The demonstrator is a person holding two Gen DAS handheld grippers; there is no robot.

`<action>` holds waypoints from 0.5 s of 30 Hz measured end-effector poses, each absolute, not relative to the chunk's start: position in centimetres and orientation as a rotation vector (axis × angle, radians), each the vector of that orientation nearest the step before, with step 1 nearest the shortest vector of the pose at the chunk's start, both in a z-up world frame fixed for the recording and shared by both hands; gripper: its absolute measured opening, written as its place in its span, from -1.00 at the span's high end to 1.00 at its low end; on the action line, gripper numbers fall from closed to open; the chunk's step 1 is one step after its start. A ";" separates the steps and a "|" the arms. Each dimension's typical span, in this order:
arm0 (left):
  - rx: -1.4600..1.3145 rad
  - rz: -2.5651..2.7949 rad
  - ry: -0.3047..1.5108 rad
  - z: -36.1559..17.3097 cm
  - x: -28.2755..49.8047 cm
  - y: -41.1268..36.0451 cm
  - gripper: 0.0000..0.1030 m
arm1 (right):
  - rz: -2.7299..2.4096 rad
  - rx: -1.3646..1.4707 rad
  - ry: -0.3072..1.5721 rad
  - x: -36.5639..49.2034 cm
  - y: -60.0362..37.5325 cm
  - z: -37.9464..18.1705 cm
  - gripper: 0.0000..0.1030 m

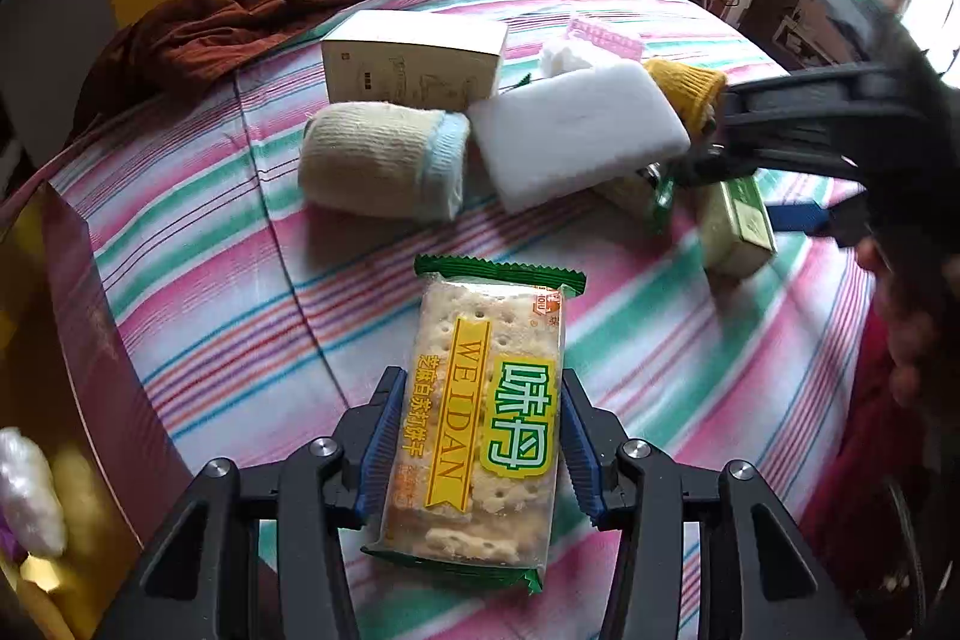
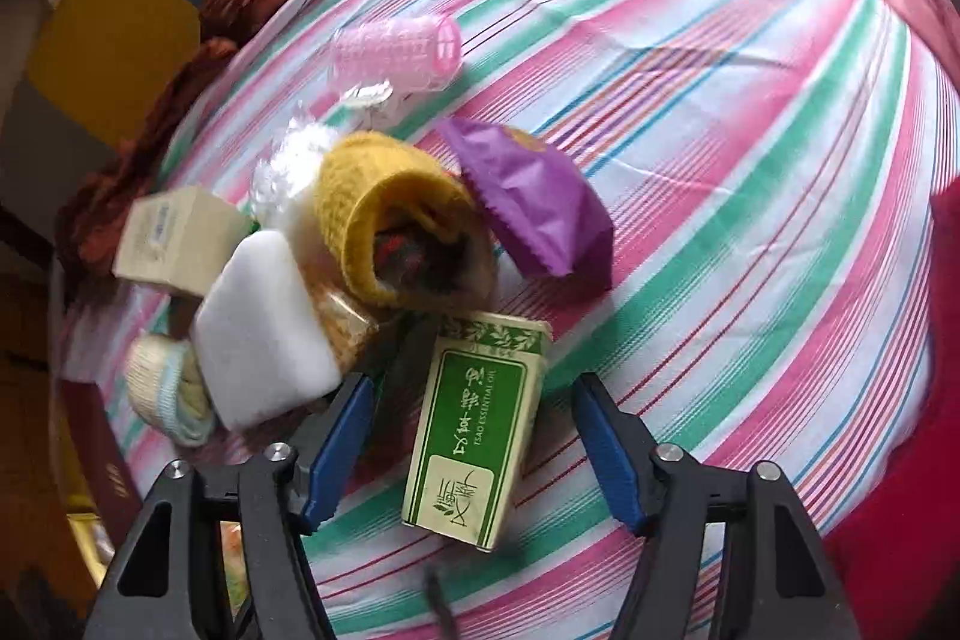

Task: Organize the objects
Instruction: 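Grasp the WEIDAN cracker packet with the left tool while the right grasps the green tea box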

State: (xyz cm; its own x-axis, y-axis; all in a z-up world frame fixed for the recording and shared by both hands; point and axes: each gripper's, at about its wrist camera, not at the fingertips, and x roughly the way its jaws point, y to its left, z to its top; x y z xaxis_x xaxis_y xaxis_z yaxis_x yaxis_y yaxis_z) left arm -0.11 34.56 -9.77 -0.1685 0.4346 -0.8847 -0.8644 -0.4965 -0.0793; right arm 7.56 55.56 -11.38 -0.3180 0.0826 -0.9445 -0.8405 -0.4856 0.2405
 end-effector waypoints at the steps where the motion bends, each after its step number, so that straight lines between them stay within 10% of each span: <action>1: -1.144 1.807 0.567 -9.7 0.2 34.2 0.04 | 1.869 -1.283 1.032 7.5 55.4 -11.4 0.27; 15: -1.085 1.773 0.509 -9.5 2.7 30.9 0.04 | 2.114 -1.240 1.056 7.7 50.5 -8.3 0.34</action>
